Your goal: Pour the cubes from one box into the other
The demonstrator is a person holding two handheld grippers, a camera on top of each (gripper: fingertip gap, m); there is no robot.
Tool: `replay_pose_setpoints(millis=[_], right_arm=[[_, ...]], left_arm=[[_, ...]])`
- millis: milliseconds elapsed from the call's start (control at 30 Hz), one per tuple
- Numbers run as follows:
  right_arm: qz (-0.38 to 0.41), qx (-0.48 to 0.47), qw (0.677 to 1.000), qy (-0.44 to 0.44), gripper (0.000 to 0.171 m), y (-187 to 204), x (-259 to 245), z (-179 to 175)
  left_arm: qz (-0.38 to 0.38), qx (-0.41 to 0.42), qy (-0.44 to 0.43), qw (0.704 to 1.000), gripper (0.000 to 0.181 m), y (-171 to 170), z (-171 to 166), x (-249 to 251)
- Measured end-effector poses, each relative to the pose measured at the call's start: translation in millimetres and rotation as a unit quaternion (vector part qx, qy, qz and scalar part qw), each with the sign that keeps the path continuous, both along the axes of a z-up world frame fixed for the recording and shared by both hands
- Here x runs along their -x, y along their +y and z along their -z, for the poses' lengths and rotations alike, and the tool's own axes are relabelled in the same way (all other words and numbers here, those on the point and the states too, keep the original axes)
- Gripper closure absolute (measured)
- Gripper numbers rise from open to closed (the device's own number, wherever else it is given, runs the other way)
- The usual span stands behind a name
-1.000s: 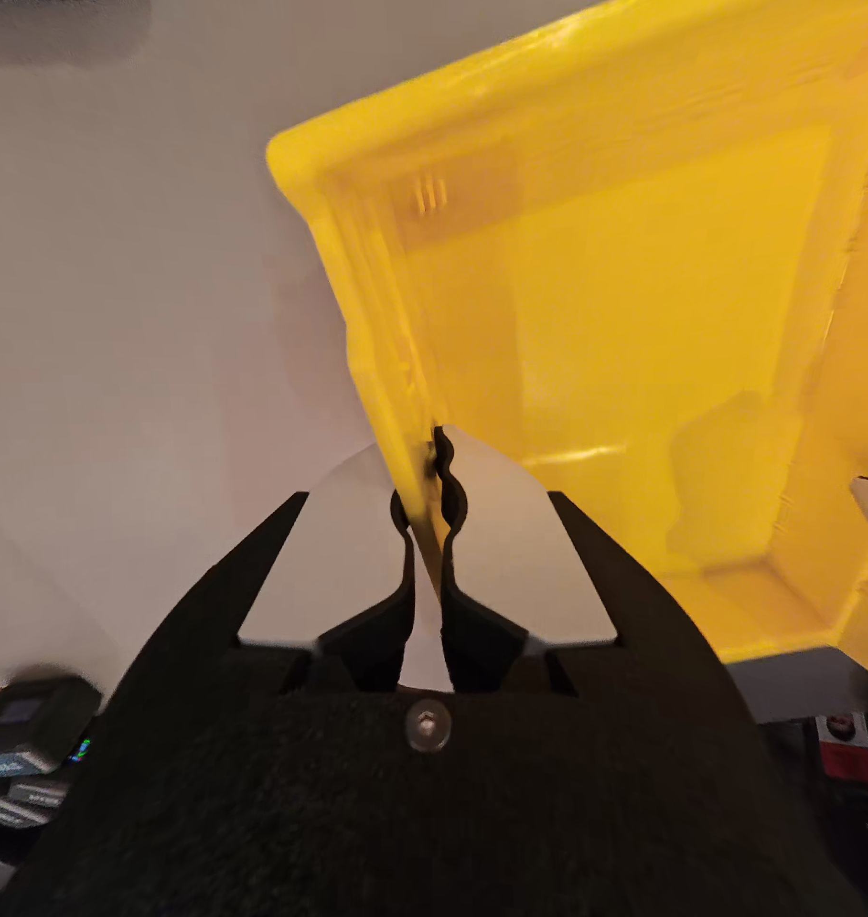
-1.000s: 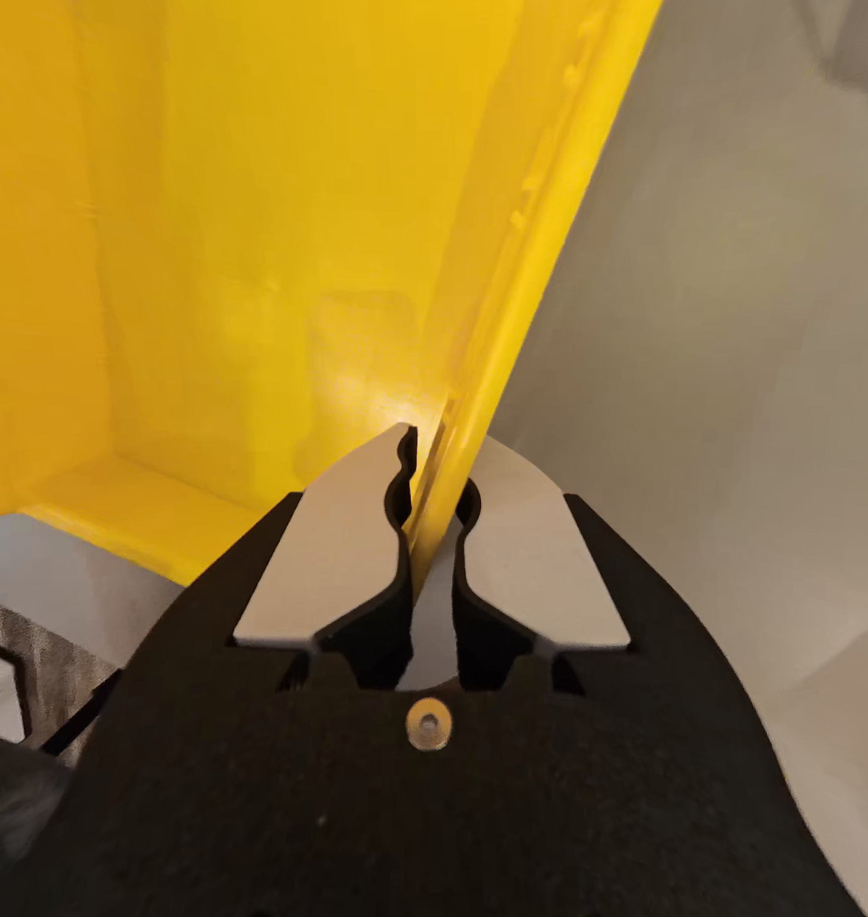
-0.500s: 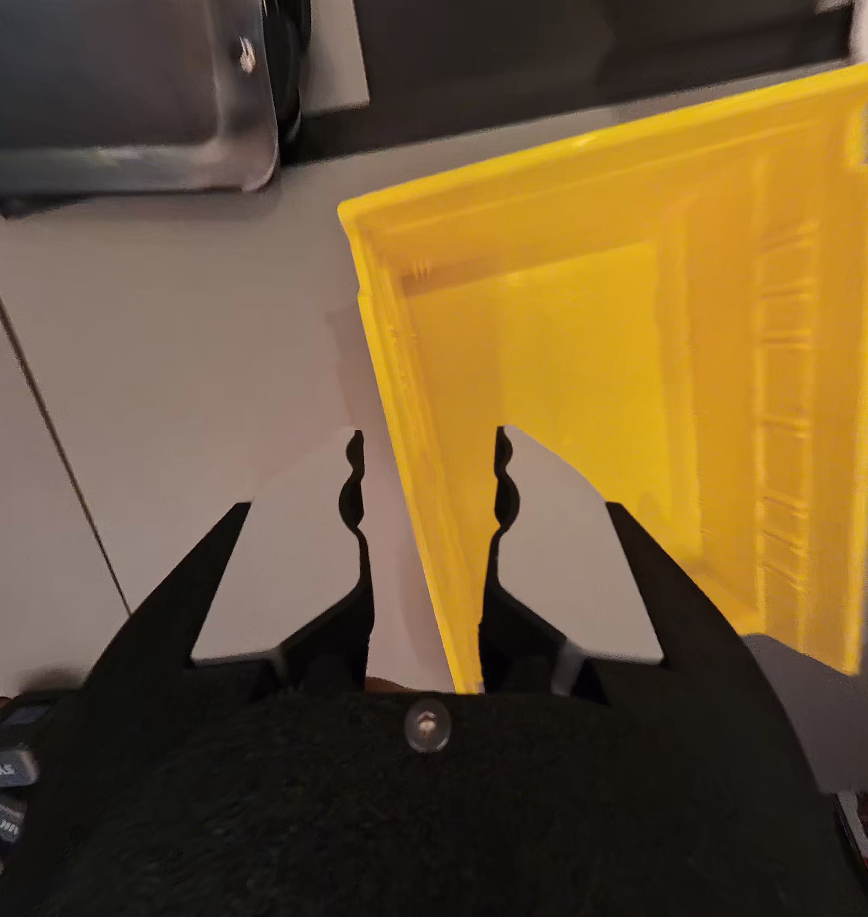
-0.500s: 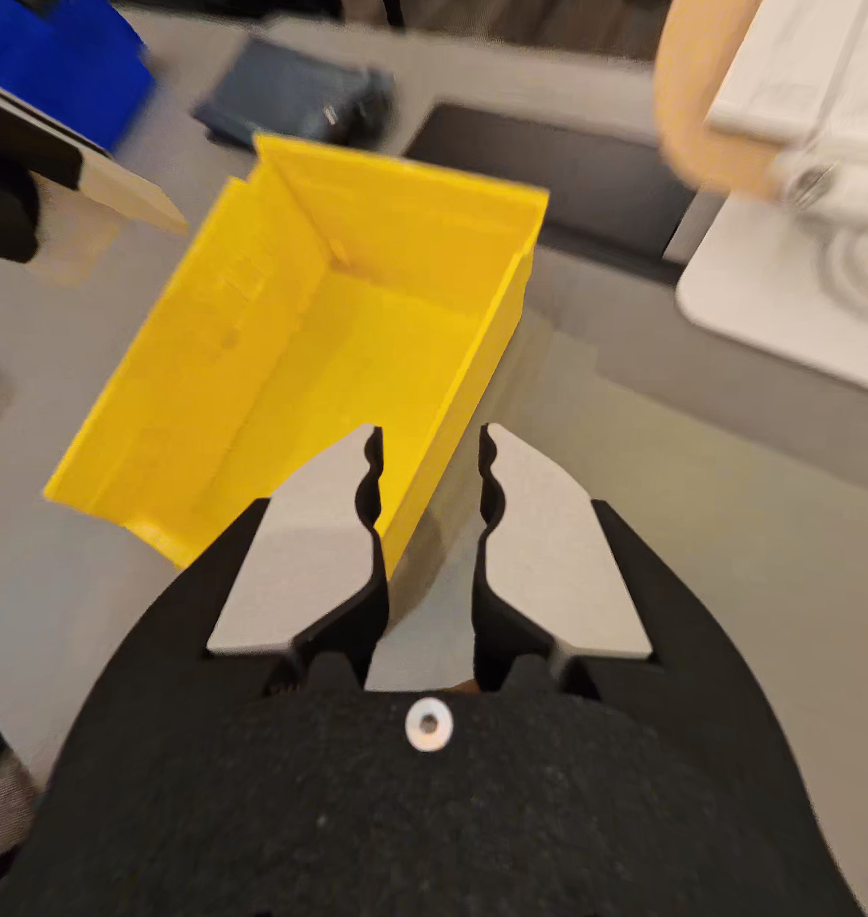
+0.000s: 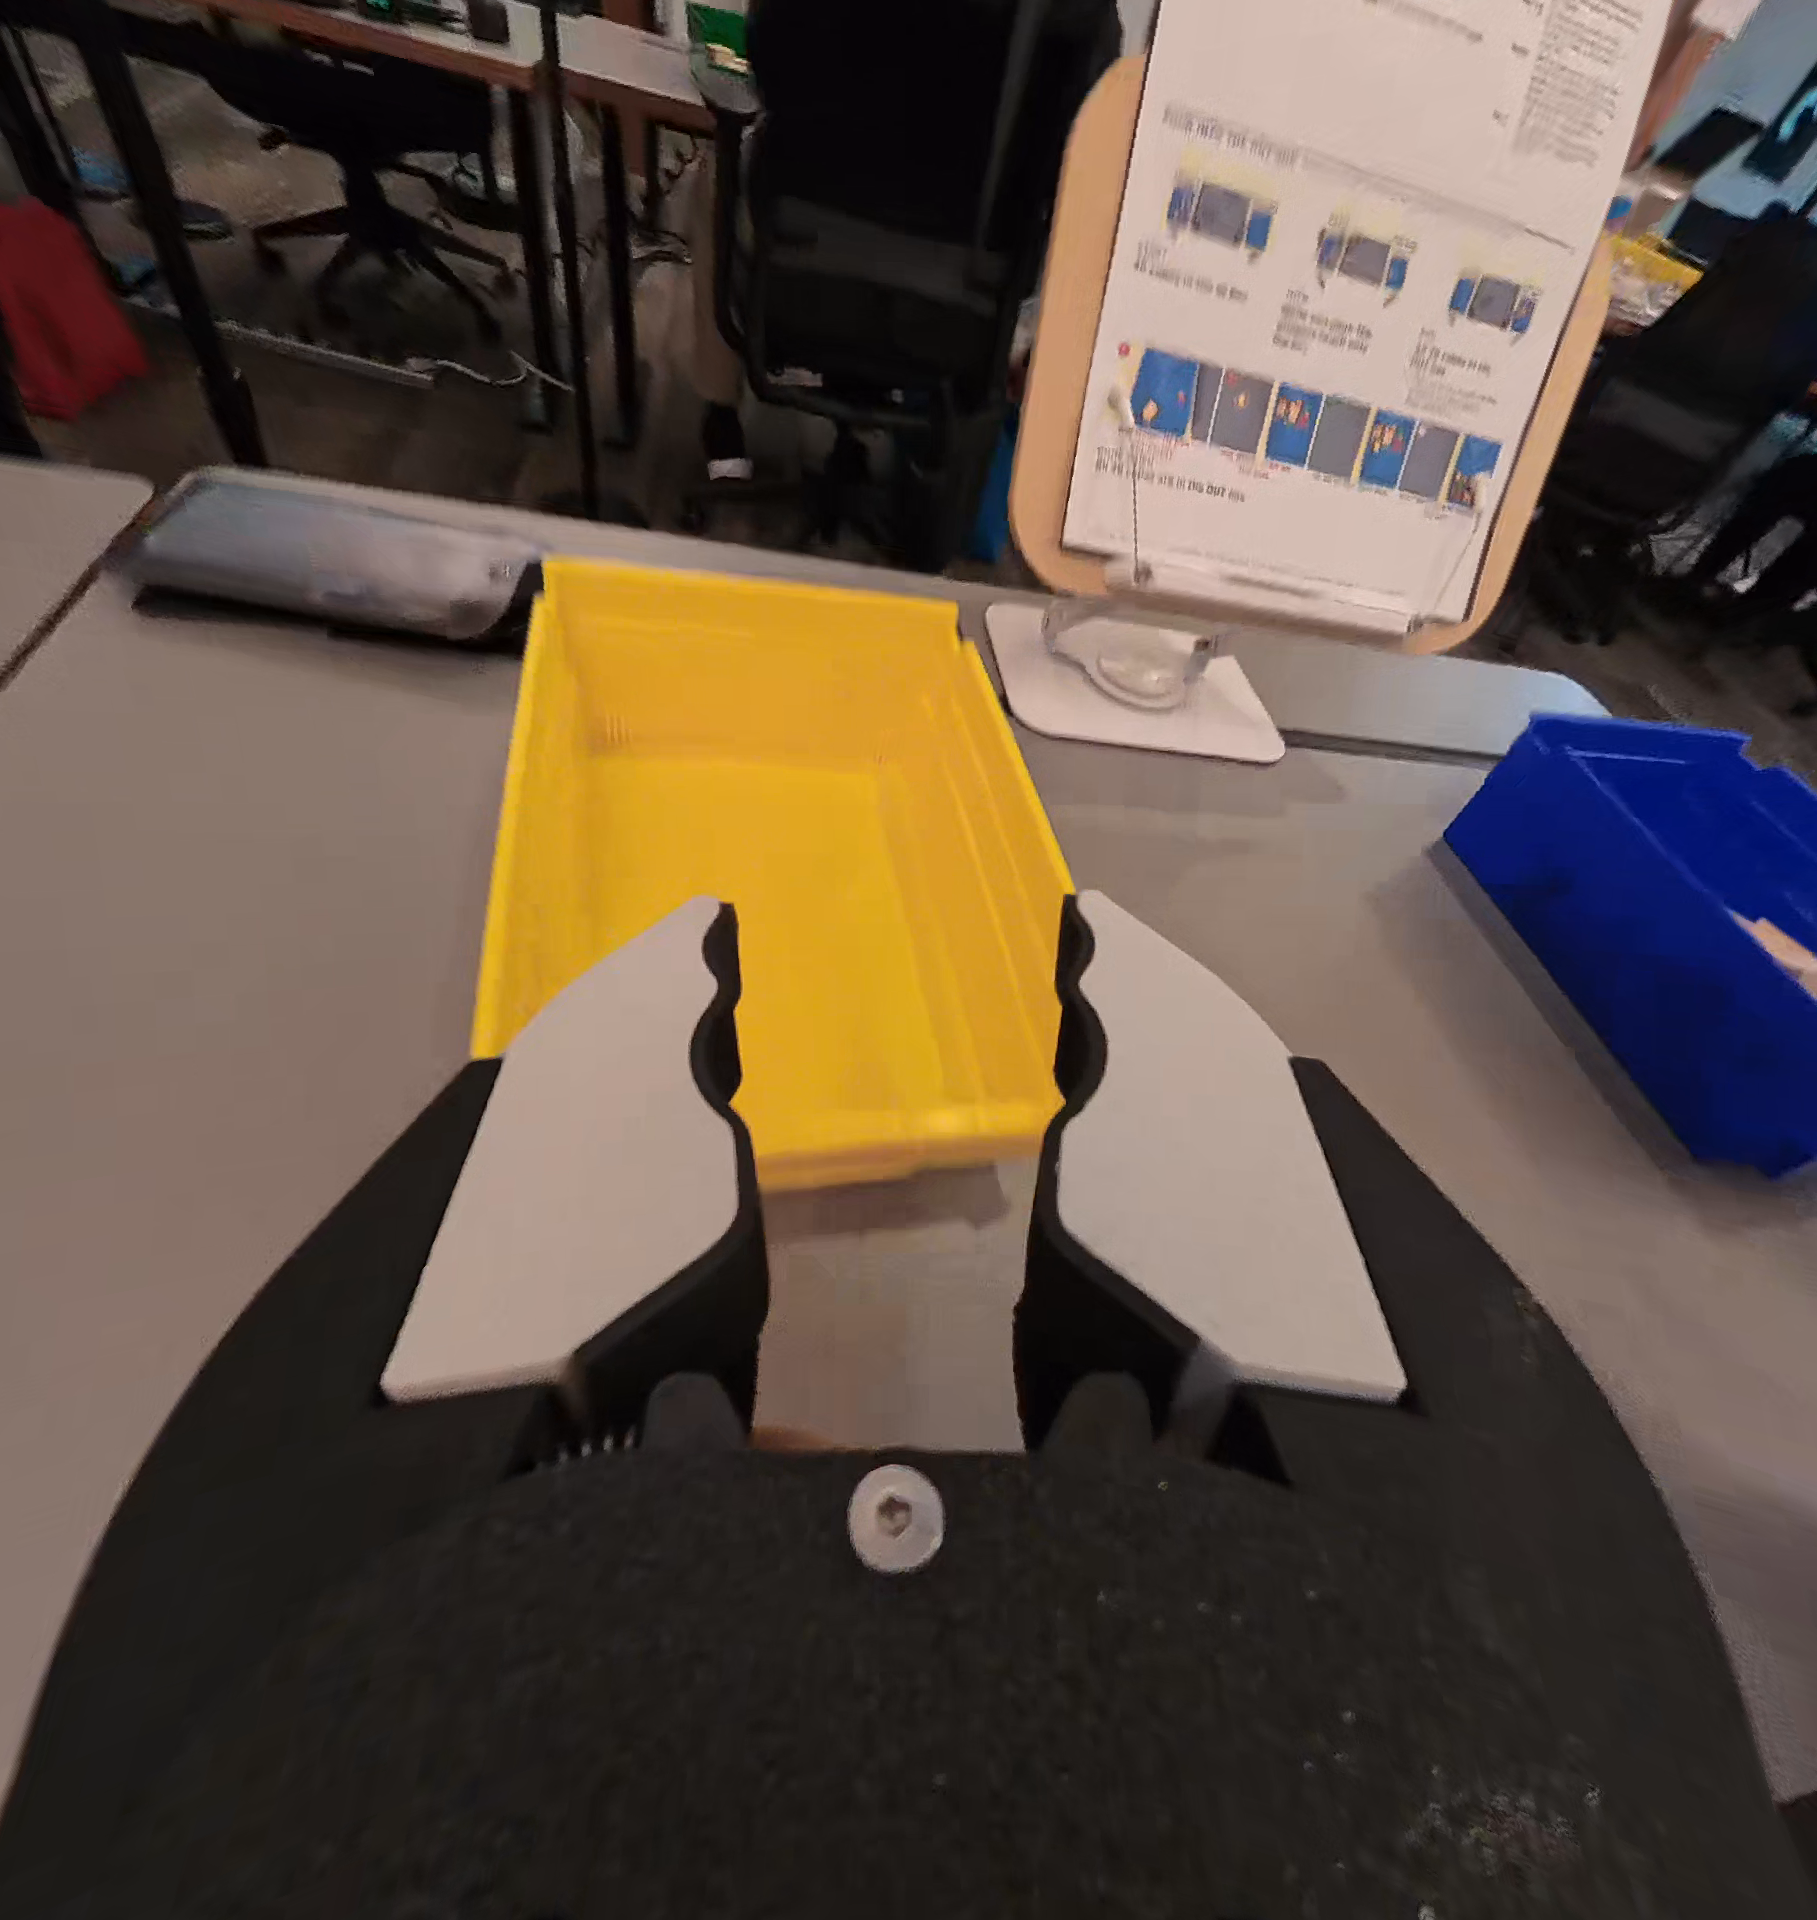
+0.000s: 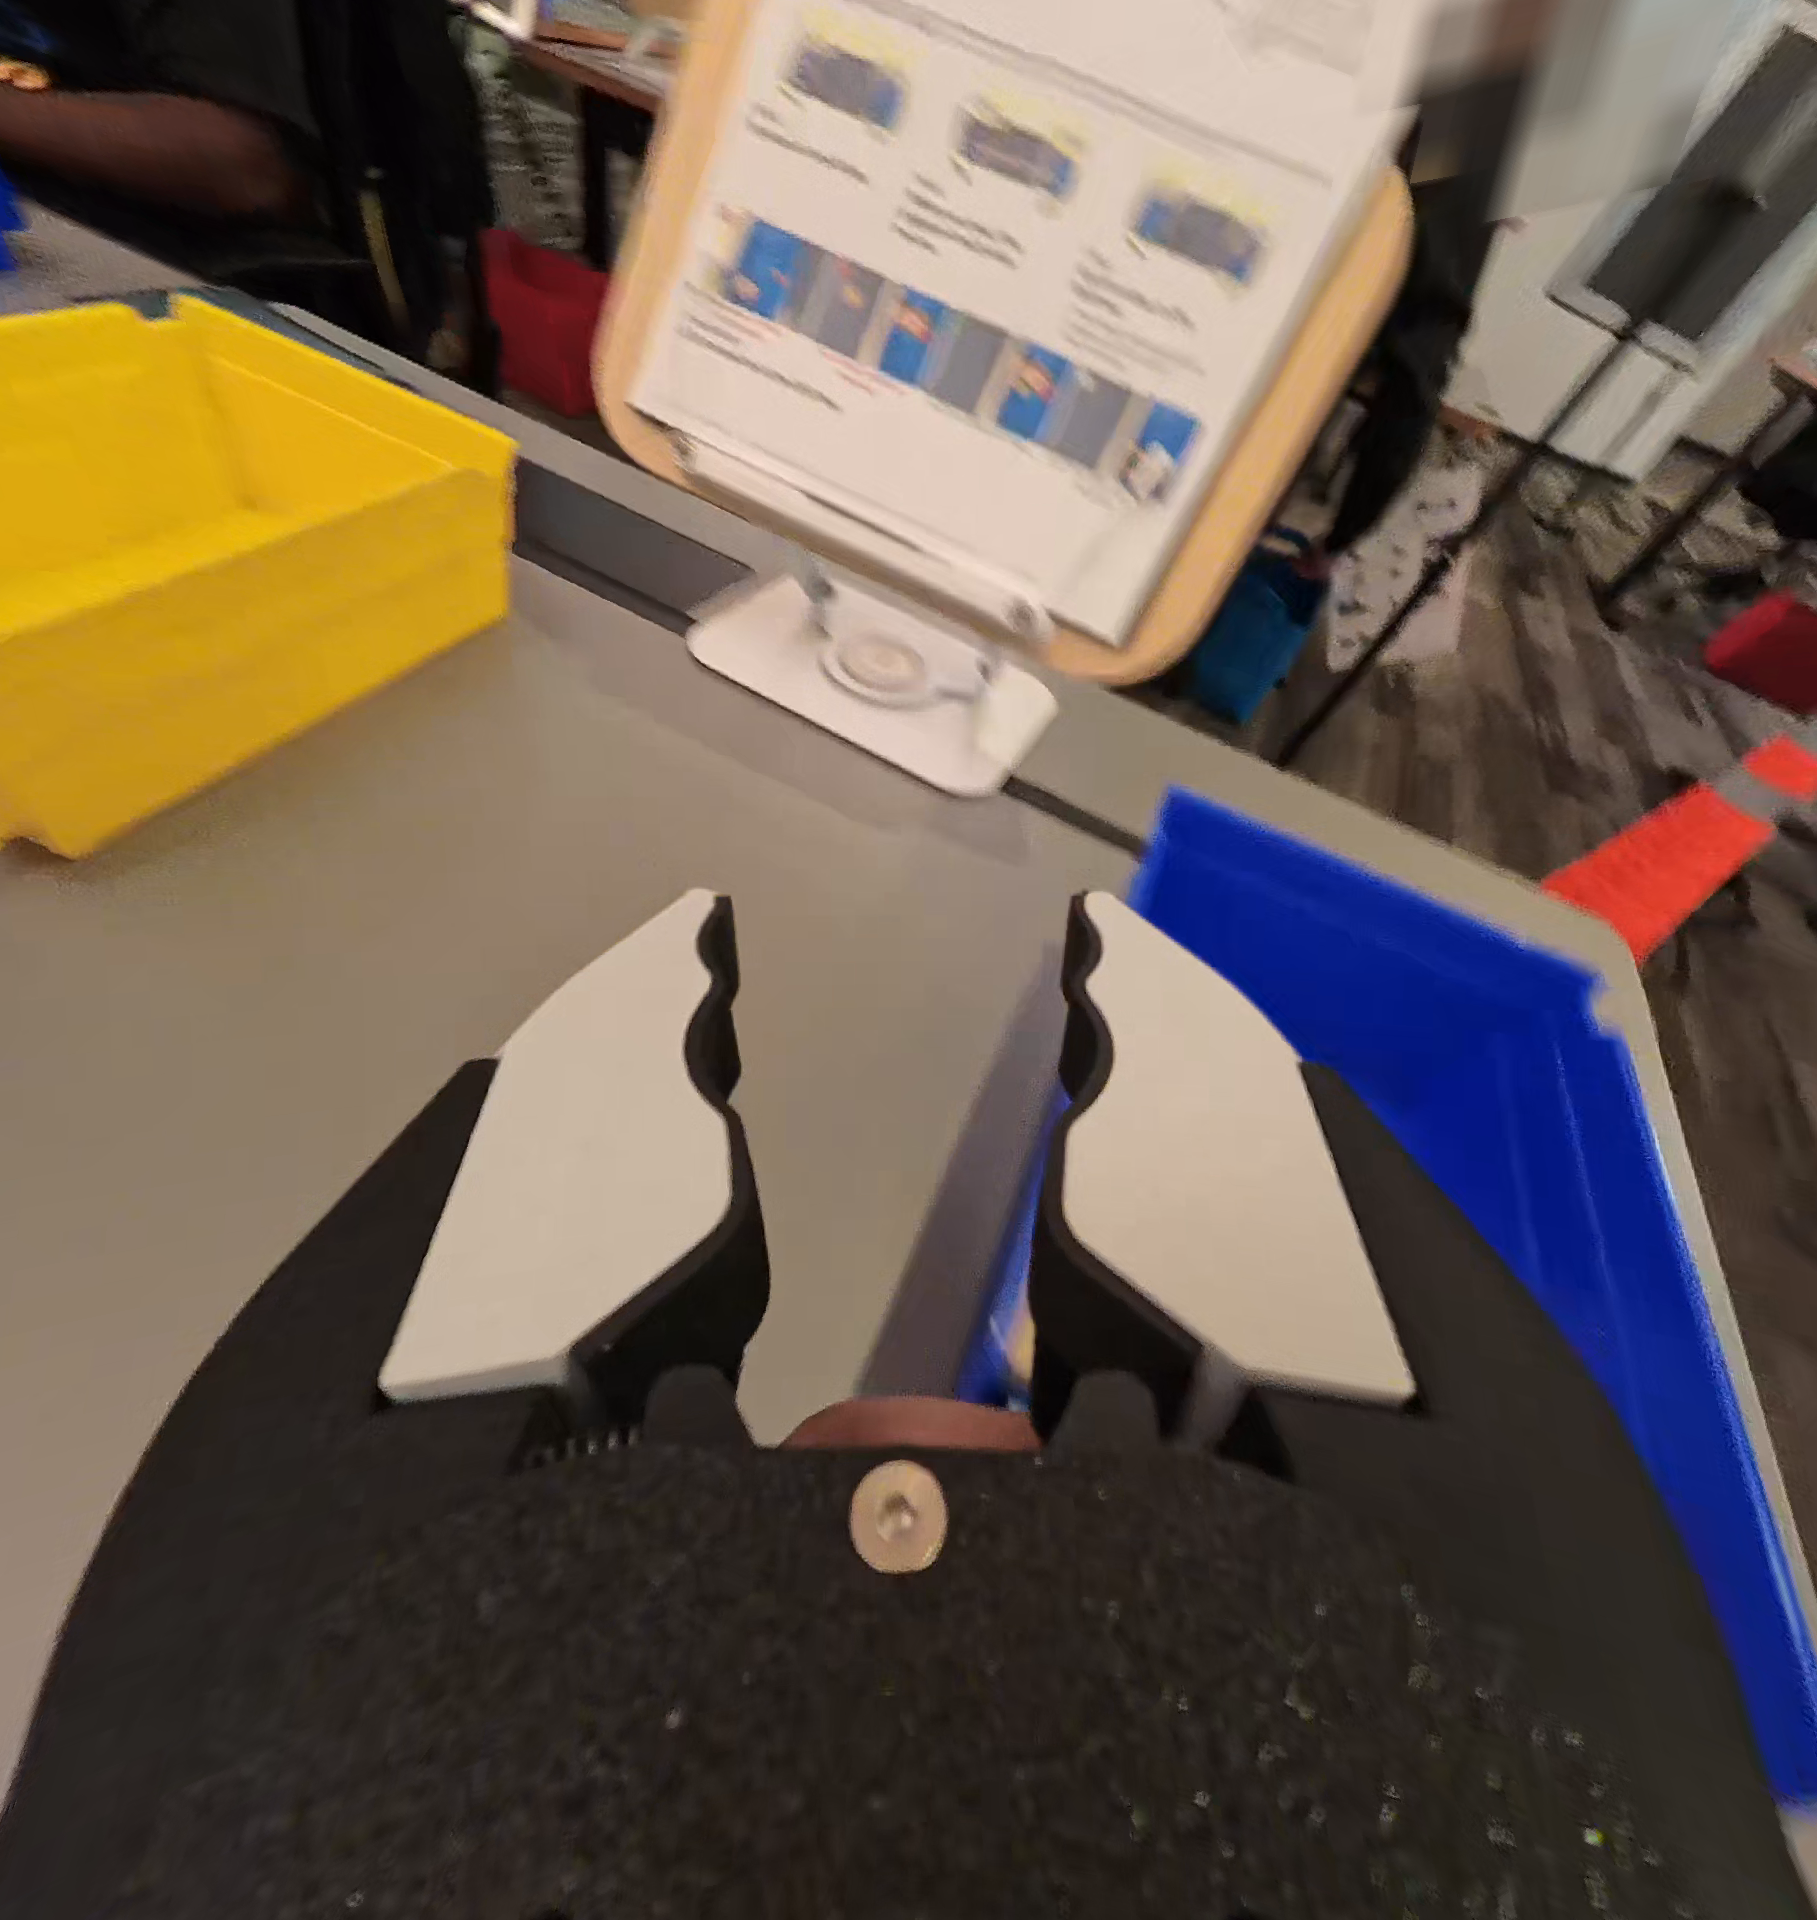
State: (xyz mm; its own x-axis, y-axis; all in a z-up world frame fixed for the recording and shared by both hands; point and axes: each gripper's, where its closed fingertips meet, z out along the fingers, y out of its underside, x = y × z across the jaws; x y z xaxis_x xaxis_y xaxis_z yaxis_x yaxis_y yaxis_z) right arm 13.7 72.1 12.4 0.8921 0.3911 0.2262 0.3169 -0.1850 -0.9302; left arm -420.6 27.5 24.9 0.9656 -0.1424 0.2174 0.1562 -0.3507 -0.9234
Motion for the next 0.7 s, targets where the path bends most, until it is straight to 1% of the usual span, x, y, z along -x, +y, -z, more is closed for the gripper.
replay_pose_setpoints(millis=[67, 100, 167, 233, 267, 300, 333, 400, 500, 700], right_arm=[[0.053, 0.017, 0.998, 0.034, 0.110, -17, -52, 32], [0.085, 0.030, 0.995, 0.046, 0.110, -26, -76, 48], [0.141, 0.029, 0.987, 0.065, 0.108, -48, -116, 71], [0.177, 0.001, 0.983, 0.057, 0.109, -73, -142, 91], [0.189, -0.011, 0.981, 0.040, 0.115, -84, -150, 102], [0.189, -0.020, 0.981, 0.034, 0.123, -89, -153, 107], [0.183, -0.012, 0.982, 0.034, 0.122, -90, -154, 111], [0.180, 0.013, 0.982, 0.061, 0.114, -91, -157, 118], [0.173, 0.016, 0.978, 0.116, 0.112, -90, -162, 115], [0.192, 0.022, 0.976, 0.103, 0.113, -88, -175, 119]], left_arm=[[0.006, 0.007, 0.002, 1.000, 0.129, -27, 36, -16], [0.007, 0.019, 0.004, 1.000, 0.128, -37, 54, -22], [-0.013, 0.015, 0.003, 1.000, 0.127, -53, 81, -26], [-0.051, 0.006, 0.036, 0.998, 0.127, -61, 105, -17], [-0.064, 0.007, 0.049, 0.997, 0.128, -62, 113, -11], [-0.063, 0.011, 0.047, 0.997, 0.127, -61, 117, -9], [-0.058, 0.015, 0.041, 0.997, 0.124, -58, 117, -8], [-0.072, 0.008, 0.051, 0.996, 0.122, -51, 117, 0], [-0.076, 0.010, 0.063, 0.995, 0.122, -46, 121, 5], [-0.062, 0.012, 0.077, 0.995, 0.123, -44, 123, -4]])
